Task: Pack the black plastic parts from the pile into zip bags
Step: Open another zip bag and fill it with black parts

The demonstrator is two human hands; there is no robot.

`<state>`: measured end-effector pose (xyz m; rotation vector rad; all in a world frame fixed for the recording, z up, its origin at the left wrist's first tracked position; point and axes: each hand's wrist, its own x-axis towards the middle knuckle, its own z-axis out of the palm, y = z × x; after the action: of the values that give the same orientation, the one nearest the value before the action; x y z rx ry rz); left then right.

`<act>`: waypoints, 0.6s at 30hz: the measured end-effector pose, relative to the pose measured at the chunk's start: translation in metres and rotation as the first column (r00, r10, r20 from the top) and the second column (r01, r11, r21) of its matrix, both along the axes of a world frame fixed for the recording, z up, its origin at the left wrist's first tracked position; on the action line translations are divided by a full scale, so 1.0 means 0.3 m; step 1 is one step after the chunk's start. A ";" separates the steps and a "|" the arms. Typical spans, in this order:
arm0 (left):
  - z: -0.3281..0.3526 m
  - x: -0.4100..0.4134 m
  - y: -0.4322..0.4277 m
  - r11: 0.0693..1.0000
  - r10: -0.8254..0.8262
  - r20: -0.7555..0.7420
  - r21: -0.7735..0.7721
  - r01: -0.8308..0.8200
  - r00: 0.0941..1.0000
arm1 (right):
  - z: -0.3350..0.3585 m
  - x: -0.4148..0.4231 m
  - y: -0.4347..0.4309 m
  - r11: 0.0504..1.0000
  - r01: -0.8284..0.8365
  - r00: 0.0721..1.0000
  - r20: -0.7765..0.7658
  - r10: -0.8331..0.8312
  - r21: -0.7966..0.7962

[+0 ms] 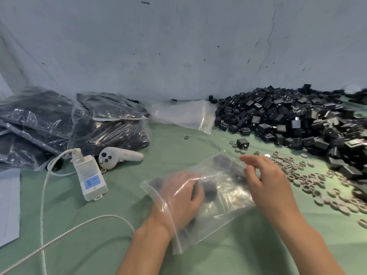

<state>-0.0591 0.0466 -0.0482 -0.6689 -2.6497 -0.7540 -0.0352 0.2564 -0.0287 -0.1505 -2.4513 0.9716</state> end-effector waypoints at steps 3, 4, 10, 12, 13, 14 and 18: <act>0.007 -0.041 0.069 0.994 0.008 0.117 -0.106 0.005 0.993 | -0.011 -0.063 0.050 0.998 0.010 0.996 0.090 -0.016 0.069; 0.005 -0.053 0.092 0.994 0.015 0.151 -0.111 0.002 0.988 | -0.014 -0.084 0.060 0.996 -0.003 0.993 0.116 -0.009 0.095; -0.021 -0.109 0.143 0.979 0.053 0.098 -0.201 -0.032 0.994 | -0.037 -0.203 0.077 0.984 -0.104 0.967 0.246 0.066 0.142; -0.005 -0.119 0.158 0.968 0.123 0.141 -0.234 -0.088 0.982 | -0.037 -0.236 0.076 0.978 -0.151 0.959 0.262 0.110 0.145; 0.001 -0.126 0.162 0.973 0.144 0.212 -0.210 -0.099 0.967 | -0.037 -0.249 0.077 0.973 -0.177 0.954 0.270 0.133 0.145; 0.010 -0.130 0.162 0.981 0.143 0.300 -0.166 -0.096 0.943 | -0.037 -0.262 0.080 0.969 -0.200 0.947 0.281 0.154 0.144; 0.041 -0.129 0.113 0.989 0.023 0.393 -0.141 0.036 0.919 | -0.038 -0.295 0.090 0.950 -0.288 0.916 0.322 0.237 0.118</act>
<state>-0.0978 0.0805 -0.0358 -0.6161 -3.0965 -0.7708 -0.1238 0.2835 -0.0401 0.0986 -2.8820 0.9045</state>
